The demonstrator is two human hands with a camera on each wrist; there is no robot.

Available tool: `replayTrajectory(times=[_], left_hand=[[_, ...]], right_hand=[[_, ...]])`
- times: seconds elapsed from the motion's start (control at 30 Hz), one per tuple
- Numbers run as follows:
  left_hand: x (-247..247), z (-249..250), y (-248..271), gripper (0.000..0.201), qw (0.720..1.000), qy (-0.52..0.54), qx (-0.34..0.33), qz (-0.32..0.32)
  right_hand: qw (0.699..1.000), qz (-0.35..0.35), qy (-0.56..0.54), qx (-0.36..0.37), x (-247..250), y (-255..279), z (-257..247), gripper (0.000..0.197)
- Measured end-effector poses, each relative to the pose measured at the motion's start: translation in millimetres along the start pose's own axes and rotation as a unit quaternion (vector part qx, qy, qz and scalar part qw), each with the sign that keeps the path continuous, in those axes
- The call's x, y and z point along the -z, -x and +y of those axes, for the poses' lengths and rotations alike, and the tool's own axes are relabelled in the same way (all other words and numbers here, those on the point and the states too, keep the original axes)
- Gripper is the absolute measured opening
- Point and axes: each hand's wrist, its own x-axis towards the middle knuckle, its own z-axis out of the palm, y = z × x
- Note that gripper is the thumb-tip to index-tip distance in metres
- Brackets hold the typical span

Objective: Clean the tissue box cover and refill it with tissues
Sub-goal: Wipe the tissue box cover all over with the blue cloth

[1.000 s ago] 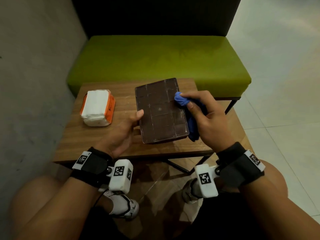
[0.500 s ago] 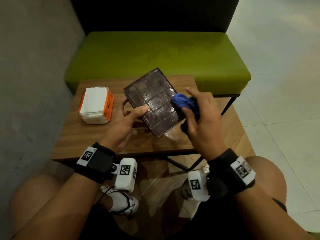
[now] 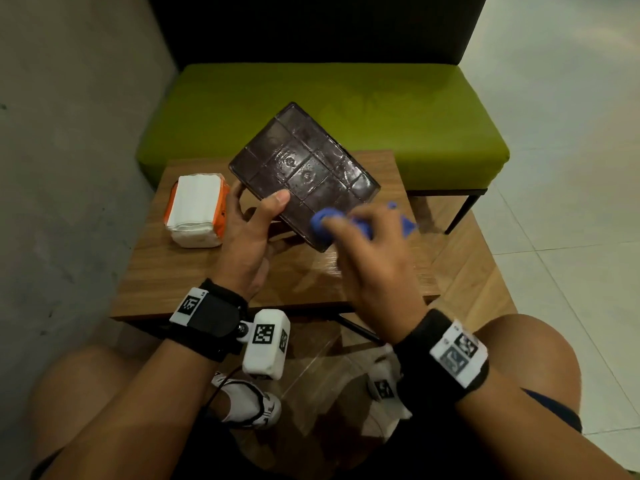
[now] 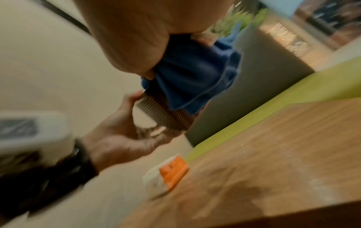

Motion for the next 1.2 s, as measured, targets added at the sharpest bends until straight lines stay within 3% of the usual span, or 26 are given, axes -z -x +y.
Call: replayTrajectory(times=[0.07,0.2,0.23,0.33,0.37,0.5,0.57,0.63,0.77,0.93,0.97,1.1,1.2], left_hand=[[1.9,-1.2,-0.1,0.091,1.000,0.001,-0.001,0.002],[2.2,-5.8,0.9,0.084,1.000,0.016,0.003,0.012],[1.5,-5.1,0.7,0.080,1.000,0.020,0.001,0.016],[1.3,-4.4,0.1,0.085,0.999,0.031,-0.010,0.020],[1.3,-5.1,0.6,0.086,0.999,0.032,-0.012,0.017],[-1.6,-8.1,2.7,0.082,0.999,0.042,-0.006,0.010],[-1.5,-6.6,3.1,0.083,0.999,0.051,-0.005,0.018],[-0.2,-6.3,2.6,0.086,0.998,0.052,-0.004,0.021],[2.3,-11.9,1.4,0.082,0.998,0.058,0.004,0.000],[4.0,-12.5,-2.2,0.086,0.997,0.069,0.010,0.014],[4.8,-12.6,-2.8,0.087,0.997,0.070,0.020,0.009],[5.3,-16.7,-1.6,0.083,0.994,0.091,0.064,-0.004],[7.0,-16.7,-3.1,0.077,0.989,0.114,0.093,-0.018]], right_hand=[[0.998,-0.060,-0.008,0.036,2.9,6.2,3.0,0.026],[0.995,0.068,-0.039,-0.056,11.4,-11.4,20.4,0.024],[0.997,0.052,-0.035,-0.051,9.8,-7.4,11.8,0.025],[0.995,-0.087,-0.024,0.035,6.3,10.7,-4.9,0.028],[0.994,-0.100,-0.033,0.028,9.8,6.4,1.7,0.029],[0.999,0.027,-0.027,-0.037,11.2,-6.6,12.5,0.029],[0.998,-0.044,-0.033,0.008,3.4,4.1,-5.6,0.030],[0.993,-0.091,-0.072,0.012,6.7,2.8,-2.8,0.018],[0.995,0.080,-0.028,-0.057,15.2,-20.3,17.8,0.028],[0.998,-0.043,-0.019,0.044,5.7,4.0,-5.7,0.027],[0.998,-0.039,-0.038,0.019,6.8,0.1,-0.2,0.028],[0.984,0.105,-0.105,-0.102,14.6,-27.8,12.7,0.026],[0.989,0.071,-0.114,-0.065,12.9,-24.4,-9.2,0.027]])
